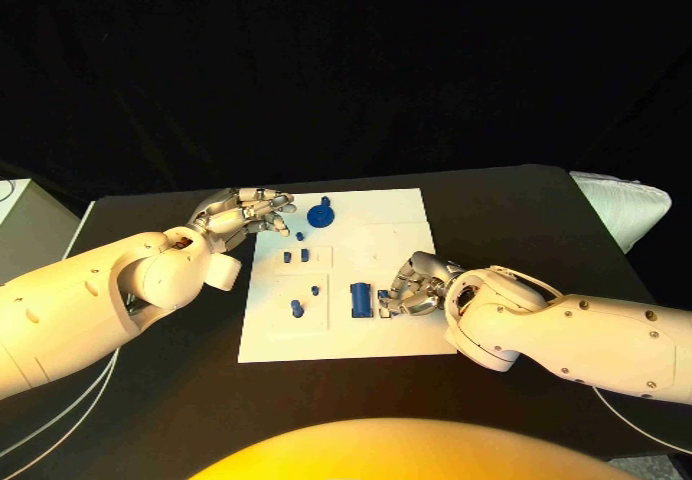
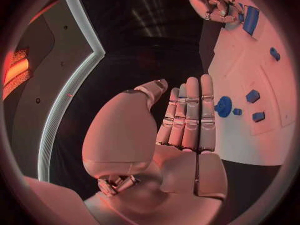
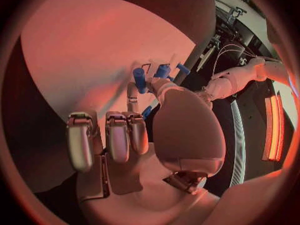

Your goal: Assemble the parts on the task board

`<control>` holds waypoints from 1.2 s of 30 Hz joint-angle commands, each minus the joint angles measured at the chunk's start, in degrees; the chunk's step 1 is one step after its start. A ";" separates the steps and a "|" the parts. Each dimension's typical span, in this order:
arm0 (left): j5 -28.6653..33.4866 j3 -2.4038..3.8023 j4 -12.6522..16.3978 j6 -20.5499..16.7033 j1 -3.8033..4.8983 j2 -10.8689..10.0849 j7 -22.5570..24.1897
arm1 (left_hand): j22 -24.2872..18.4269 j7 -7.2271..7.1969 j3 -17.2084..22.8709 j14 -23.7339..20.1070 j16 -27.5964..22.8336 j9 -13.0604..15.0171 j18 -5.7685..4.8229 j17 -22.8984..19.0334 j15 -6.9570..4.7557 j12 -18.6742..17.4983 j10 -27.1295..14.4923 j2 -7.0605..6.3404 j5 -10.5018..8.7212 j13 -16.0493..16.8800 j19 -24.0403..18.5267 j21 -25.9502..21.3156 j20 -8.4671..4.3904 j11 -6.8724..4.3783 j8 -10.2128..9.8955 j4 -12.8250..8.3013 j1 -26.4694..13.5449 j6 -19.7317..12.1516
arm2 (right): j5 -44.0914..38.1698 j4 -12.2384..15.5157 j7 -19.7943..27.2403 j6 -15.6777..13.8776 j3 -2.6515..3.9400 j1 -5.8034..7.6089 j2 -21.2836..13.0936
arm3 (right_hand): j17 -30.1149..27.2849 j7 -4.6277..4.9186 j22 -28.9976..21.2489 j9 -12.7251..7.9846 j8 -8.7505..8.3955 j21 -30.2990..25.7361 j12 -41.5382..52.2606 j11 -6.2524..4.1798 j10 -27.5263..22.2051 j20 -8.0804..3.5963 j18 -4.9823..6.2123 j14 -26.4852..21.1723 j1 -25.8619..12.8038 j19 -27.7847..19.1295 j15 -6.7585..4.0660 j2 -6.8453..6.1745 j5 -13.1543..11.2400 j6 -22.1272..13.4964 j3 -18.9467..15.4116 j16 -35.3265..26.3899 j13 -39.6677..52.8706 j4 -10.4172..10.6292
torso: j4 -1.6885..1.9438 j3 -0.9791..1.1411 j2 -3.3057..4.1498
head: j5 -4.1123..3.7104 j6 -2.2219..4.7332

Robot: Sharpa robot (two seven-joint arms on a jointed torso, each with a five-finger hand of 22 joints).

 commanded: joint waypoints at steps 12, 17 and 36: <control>0.31 0.05 0.18 1.00 0.02 -0.03 0.20 | -0.19 0.08 -0.03 -0.05 -0.32 -0.01 0.24 0.10 0.31 -0.43 -0.21 0.64 0.06 0.12 0.36 -0.52 0.06 0.29 -0.32 0.55 -0.20 0.11 | -3.22 -1.45 -0.41 2.74 -0.03 -0.13 1.02 | 15.06 0.11 14.46 0.09 0.39 -0.20 0.12 -0.28 6.11 -0.36 -0.35 5.98 -2.66 5.52 -0.19 0.51 -3.09 -0.23 0.37 0.37 15.09 0.23 | 0.08 -0.06 -0.01 | -0.12 -0.23; 0.31 0.05 0.09 1.01 0.02 0.04 0.18 | -0.19 0.08 -0.03 -0.05 -0.32 -0.01 0.24 0.10 0.31 -0.43 -0.21 0.64 0.06 0.12 0.36 -0.52 0.06 0.29 -0.32 0.55 -0.20 0.11 | -3.32 -1.56 -0.37 2.97 -0.03 -0.13 1.21 | 15.06 0.09 14.51 0.13 0.46 -0.02 0.12 -0.30 6.11 -0.36 -0.38 5.98 -3.06 5.56 -0.20 0.90 -3.51 -0.15 0.54 0.37 15.09 0.29 | 0.04 -0.04 0.00 | -0.03 -0.24; 0.31 0.04 -0.09 1.17 0.02 0.15 0.07 | -0.24 0.09 -0.05 -0.06 -0.33 -0.01 0.24 0.13 0.33 -0.45 -0.22 0.72 0.07 0.13 0.39 -0.60 0.07 0.29 -0.33 0.70 -0.26 0.11 | -2.95 -0.29 0.01 3.75 -0.02 -0.13 1.01 | 15.06 -0.26 14.82 0.25 0.87 1.19 0.12 -0.55 6.11 -0.44 -0.61 5.98 -5.10 5.85 -0.36 2.13 -3.76 0.51 1.25 0.37 15.09 0.11 | -0.01 0.00 -0.01 | 0.02 -0.57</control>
